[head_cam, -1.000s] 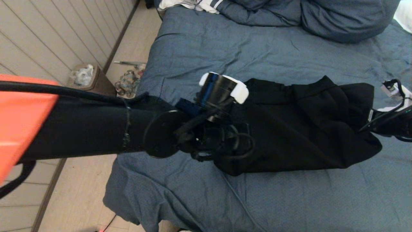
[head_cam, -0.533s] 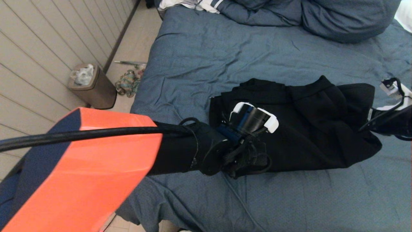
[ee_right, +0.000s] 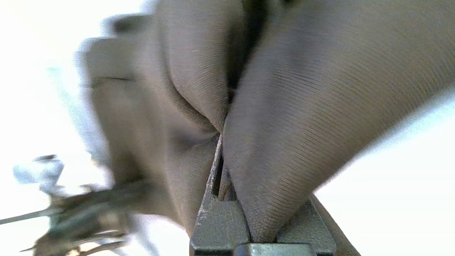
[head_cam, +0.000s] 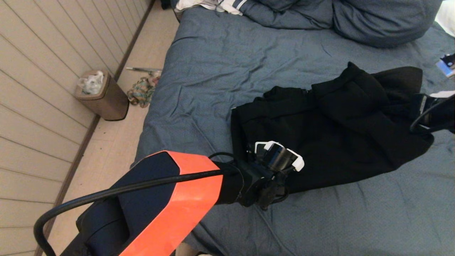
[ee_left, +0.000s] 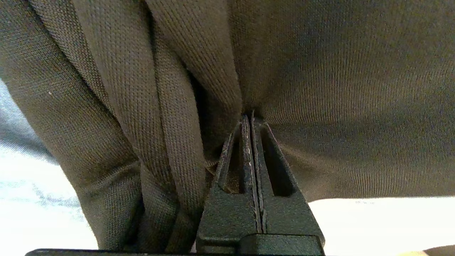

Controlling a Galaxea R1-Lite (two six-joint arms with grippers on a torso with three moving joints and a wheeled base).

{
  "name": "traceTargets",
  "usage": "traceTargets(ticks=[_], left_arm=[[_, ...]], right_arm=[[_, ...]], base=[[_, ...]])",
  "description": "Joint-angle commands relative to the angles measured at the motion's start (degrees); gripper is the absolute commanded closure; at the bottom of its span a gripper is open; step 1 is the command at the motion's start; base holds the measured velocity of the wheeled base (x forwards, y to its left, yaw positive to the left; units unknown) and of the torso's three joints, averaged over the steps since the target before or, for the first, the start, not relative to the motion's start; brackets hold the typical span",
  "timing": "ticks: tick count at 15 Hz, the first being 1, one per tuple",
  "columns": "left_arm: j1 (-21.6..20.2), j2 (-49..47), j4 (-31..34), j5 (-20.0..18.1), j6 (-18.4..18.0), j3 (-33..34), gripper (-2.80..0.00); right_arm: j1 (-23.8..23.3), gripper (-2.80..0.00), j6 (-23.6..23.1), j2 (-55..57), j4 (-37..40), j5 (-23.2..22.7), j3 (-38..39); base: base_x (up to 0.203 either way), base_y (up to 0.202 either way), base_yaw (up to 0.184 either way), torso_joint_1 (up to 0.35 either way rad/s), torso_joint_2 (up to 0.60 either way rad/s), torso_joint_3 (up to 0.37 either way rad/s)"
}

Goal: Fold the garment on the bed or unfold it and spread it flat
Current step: Fold the black sweatshirt

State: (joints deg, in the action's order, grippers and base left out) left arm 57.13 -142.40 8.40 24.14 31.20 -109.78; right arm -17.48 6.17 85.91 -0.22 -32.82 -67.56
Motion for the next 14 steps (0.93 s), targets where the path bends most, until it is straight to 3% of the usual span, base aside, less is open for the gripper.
traceTargets(ticks=[1,6,9,11,14], left_arm=[[-0.43,1.22,0.25,0.51,0.35,0.4,0.0],[-2.5,18.98,0.35,3.22,0.39,3.46,0.0],[-7.66,30.77,0.44,2.95,0.39,6.86,0.0],[-11.59,38.68,0.33,0.79,0.59,13.42,0.0],[-14.44,48.11,0.22,-3.77,2.49,28.56,0.0]], right_arm=[[4.38,0.0,1.19,-2.78,0.12,-0.06,-1.09],[16.0,0.0,2.47,-1.26,0.39,2.91,-2.03],[20.92,0.0,2.44,-0.54,0.4,3.84,-1.73],[26.03,0.0,2.33,1.56,0.3,5.91,-2.35],[34.43,0.0,2.11,7.61,0.08,10.99,-4.83]], base=[[0.0,0.0,0.0,0.0,0.0,0.0],[0.0,0.0,0.0,0.0,0.0,0.0],[0.0,0.0,0.0,0.0,0.0,0.0],[0.0,0.0,0.0,0.0,0.0,0.0],[0.0,0.0,0.0,0.0,0.0,0.0]])
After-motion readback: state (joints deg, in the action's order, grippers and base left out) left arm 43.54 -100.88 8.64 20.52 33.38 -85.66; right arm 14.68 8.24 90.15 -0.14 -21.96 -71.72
